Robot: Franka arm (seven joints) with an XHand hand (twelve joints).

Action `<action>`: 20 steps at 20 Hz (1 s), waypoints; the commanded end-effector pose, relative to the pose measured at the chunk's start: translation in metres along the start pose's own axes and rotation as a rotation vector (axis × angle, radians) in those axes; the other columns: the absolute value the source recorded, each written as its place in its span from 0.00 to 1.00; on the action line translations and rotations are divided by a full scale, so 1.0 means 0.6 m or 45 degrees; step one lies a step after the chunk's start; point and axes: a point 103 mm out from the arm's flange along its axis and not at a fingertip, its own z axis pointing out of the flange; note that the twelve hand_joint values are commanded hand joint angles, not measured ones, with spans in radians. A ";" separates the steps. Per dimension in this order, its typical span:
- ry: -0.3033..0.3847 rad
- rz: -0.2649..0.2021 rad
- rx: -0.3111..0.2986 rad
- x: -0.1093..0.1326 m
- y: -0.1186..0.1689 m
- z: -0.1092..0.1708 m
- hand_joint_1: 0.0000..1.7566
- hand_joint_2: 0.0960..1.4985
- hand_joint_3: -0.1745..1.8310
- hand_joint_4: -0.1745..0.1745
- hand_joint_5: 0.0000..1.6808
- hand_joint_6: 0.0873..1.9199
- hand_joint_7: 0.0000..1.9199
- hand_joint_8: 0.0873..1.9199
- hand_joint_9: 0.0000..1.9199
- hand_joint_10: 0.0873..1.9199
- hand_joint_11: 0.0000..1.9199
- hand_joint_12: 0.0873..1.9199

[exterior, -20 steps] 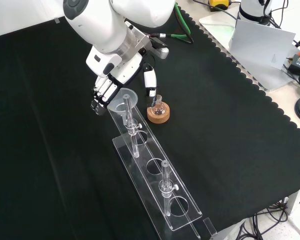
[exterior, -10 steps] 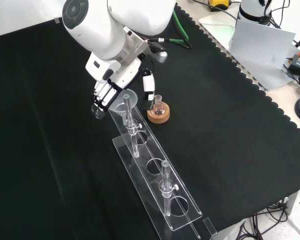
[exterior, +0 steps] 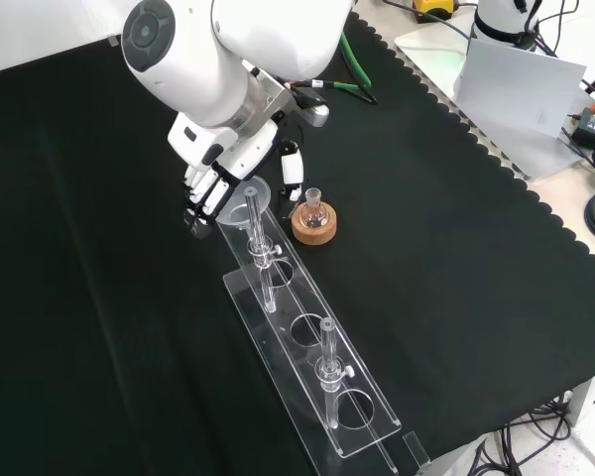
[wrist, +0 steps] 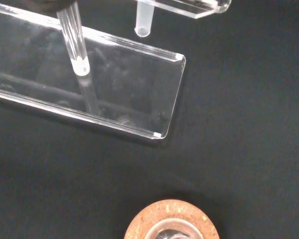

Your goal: Pick up the funnel from the transparent funnel stand.

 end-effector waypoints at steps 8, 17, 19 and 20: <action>-0.199 0.063 -0.290 0.003 -0.030 -0.043 0.49 0.46 0.40 0.39 0.43 0.16 0.25 0.32 0.43 0.23 0.27 0.67; -0.369 0.121 -0.279 -0.001 -0.070 -0.099 0.53 0.45 0.42 0.46 0.46 0.33 0.35 0.34 0.53 0.24 0.31 0.64; -0.382 0.139 -0.272 -0.005 -0.083 -0.111 0.54 0.45 0.42 0.46 0.47 0.34 0.36 0.34 0.55 0.24 0.32 0.63; -0.384 0.144 -0.274 -0.007 -0.091 -0.117 0.54 0.45 0.42 0.46 0.47 0.34 0.36 0.34 0.56 0.24 0.33 0.63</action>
